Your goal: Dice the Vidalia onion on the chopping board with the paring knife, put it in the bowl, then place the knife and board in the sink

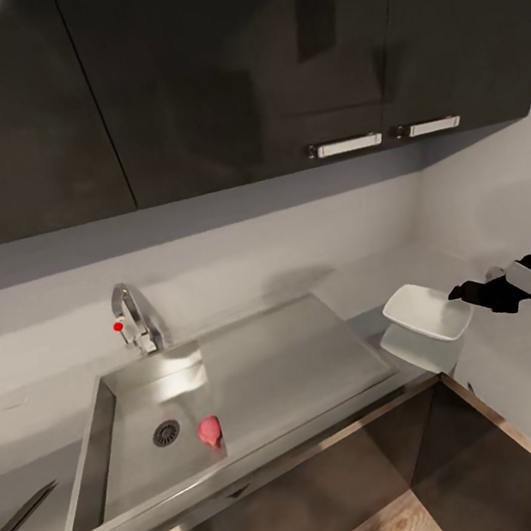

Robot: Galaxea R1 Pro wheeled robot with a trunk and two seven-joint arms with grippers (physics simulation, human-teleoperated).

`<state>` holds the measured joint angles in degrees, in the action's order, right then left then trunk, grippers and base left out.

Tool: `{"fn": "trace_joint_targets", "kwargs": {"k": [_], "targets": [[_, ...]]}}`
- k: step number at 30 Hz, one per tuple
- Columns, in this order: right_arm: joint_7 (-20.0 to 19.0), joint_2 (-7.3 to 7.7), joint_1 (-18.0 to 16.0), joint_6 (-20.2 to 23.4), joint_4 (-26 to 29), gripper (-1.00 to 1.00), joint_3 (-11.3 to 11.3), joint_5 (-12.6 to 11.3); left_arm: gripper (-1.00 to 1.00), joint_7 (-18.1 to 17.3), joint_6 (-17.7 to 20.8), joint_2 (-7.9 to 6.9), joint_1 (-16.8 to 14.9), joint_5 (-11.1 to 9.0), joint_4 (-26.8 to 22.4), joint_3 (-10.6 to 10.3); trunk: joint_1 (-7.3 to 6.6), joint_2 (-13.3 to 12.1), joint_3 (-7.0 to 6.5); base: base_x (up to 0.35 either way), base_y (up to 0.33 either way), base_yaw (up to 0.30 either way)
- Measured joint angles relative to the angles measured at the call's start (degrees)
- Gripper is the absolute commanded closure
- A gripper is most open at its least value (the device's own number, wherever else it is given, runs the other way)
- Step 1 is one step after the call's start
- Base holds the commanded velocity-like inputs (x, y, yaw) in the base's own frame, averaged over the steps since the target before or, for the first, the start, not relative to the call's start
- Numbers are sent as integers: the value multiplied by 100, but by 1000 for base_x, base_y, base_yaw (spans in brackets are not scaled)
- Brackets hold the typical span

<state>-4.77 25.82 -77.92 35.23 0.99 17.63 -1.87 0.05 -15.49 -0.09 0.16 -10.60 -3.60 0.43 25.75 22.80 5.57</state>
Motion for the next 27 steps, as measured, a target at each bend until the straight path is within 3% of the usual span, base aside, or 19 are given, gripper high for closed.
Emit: {"fn": "trace_joint_targets", "kwargs": {"k": [27], "targets": [[0,0,0,0,0,-100,-1,0,-100,0,7,9,0,-1,2,0,0,1,242,0,0,0]]}}
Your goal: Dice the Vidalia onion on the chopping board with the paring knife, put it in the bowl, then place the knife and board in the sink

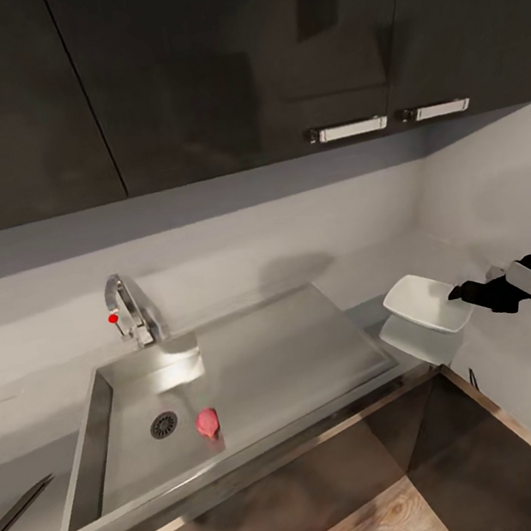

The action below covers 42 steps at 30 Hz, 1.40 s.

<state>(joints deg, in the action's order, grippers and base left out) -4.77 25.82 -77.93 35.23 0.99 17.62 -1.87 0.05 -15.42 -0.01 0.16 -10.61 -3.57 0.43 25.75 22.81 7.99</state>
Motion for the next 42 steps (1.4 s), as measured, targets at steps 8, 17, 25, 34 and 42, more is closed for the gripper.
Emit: {"fn": "trace_joint_targets", "kwargs": {"k": [8,17,25,34,42], "targets": [[-10,8,22,-7,0,-100,1,2,-100,3,2,8,0,2,0,0,0,0,14,0,0,0],[8,9,35,7,0,-100,2,2,-100,3,3,9,0,2,2,0,0,0,14,0,0,0],[11,9,35,9,0,-100,2,1,-100,3,3,9,0,2,4,0,0,0,46,0,0,0],[12,9,35,9,0,-100,2,1,-100,3,3,9,0,2,5,0,0,0,126,0,0,0],[10,9,35,9,0,-100,1,2,-100,3,3,9,0,2,4,0,0,0,200,0,0,0]]}}
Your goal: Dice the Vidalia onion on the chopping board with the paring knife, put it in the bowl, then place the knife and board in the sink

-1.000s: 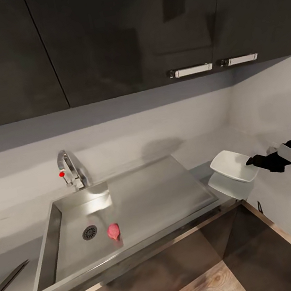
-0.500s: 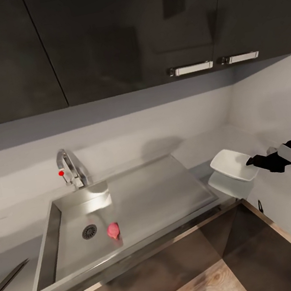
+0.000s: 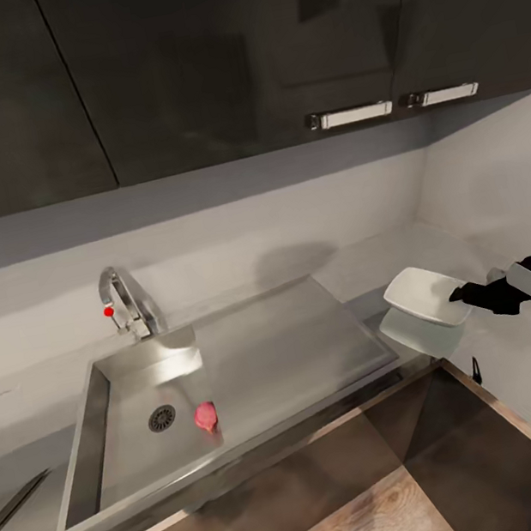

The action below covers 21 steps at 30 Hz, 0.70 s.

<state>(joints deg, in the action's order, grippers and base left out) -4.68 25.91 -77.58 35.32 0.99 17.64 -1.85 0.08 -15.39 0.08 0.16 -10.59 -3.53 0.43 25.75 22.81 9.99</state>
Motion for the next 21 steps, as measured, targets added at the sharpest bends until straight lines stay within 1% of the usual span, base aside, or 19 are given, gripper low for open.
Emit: {"fn": "trace_joint_targets", "kwargs": {"k": [21], "targets": [[-1,0,0,7,0,-100,0,-3,-100,0,0,0,0,0,1,0,0,0,194,0,0,0]]}}
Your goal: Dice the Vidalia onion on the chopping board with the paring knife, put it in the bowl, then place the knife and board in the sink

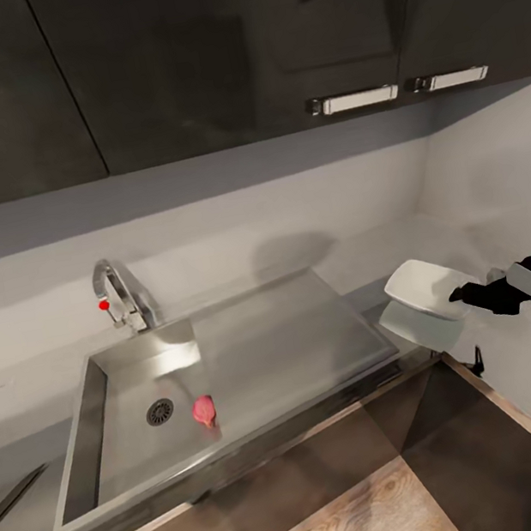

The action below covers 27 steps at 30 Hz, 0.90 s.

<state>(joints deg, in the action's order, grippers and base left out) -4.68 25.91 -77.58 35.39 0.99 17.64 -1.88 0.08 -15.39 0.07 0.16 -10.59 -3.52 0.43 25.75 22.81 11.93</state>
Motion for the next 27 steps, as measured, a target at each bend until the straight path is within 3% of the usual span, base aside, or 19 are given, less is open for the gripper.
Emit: {"fn": "trace_joint_targets", "kwargs": {"k": [27], "targets": [[-6,-9,0,1,0,-100,0,-5,-100,0,0,0,0,0,0,0,0,1,186,0,0,0]]}}
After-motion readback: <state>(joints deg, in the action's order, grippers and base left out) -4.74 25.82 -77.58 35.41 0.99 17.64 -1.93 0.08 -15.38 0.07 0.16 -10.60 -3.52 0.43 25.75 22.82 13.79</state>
